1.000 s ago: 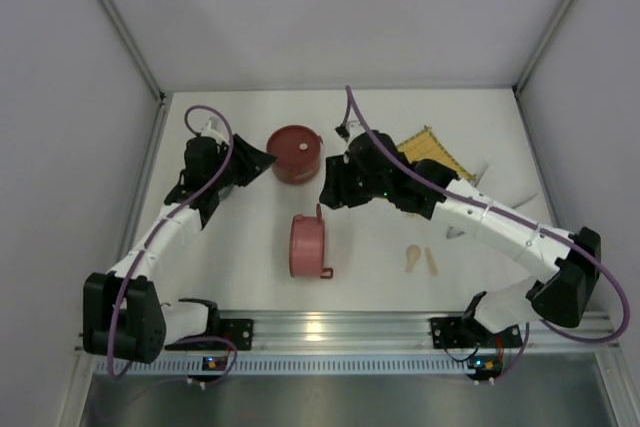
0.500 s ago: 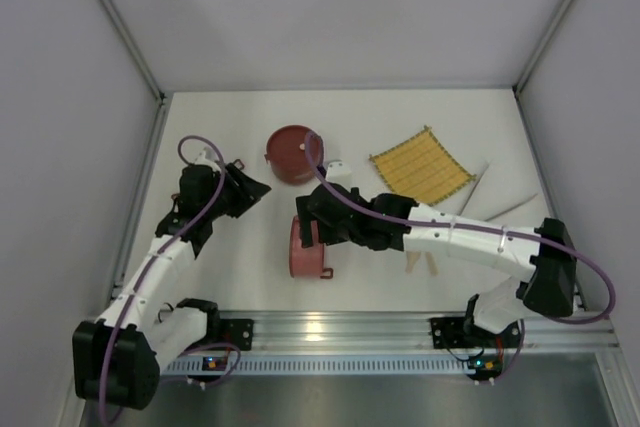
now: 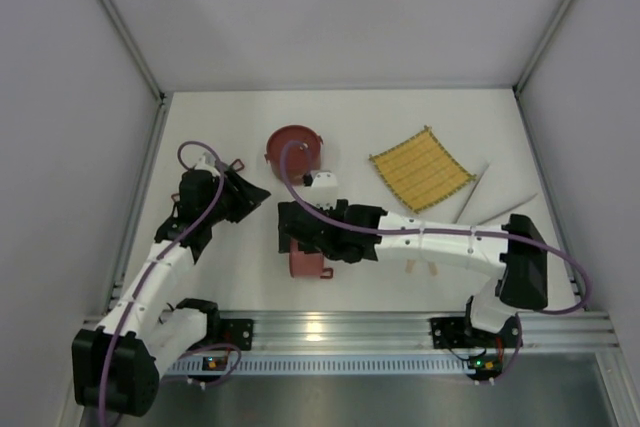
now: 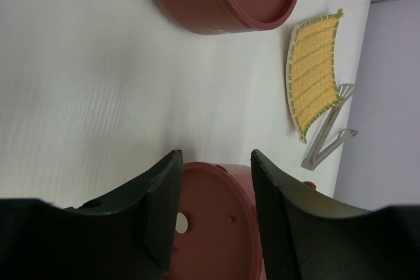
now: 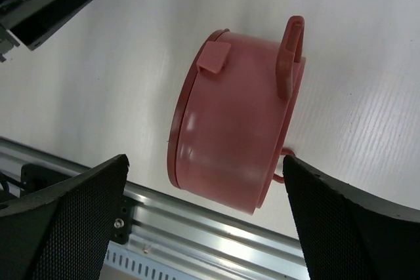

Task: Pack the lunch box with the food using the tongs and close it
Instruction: Pick up the packing box from the center of the board.

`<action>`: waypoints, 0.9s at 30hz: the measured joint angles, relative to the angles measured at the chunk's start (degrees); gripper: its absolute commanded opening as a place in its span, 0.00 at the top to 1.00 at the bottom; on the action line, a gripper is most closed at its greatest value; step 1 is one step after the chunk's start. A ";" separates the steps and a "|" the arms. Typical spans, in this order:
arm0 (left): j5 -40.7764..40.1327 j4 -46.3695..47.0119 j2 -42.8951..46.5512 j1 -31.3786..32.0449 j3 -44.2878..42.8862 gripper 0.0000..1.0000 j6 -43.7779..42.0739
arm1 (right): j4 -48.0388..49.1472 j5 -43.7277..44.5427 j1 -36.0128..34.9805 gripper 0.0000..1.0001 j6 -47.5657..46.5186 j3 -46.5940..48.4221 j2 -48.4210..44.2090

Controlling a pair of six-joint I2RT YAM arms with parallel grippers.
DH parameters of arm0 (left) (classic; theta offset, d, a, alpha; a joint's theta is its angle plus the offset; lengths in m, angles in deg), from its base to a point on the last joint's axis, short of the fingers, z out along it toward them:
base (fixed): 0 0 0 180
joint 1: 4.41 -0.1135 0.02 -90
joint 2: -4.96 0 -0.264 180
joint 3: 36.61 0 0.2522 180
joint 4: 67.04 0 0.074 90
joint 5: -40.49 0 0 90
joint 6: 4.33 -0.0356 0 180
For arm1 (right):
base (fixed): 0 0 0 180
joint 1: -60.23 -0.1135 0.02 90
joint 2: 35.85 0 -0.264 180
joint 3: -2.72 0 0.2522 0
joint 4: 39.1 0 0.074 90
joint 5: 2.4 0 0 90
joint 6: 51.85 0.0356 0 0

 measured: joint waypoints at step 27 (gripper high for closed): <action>0.81 -1.14 1.33 0.00 0.00 0.52 -1.07 | -17.03 9.51 -1.81 0.52 13.25 12.81 15.56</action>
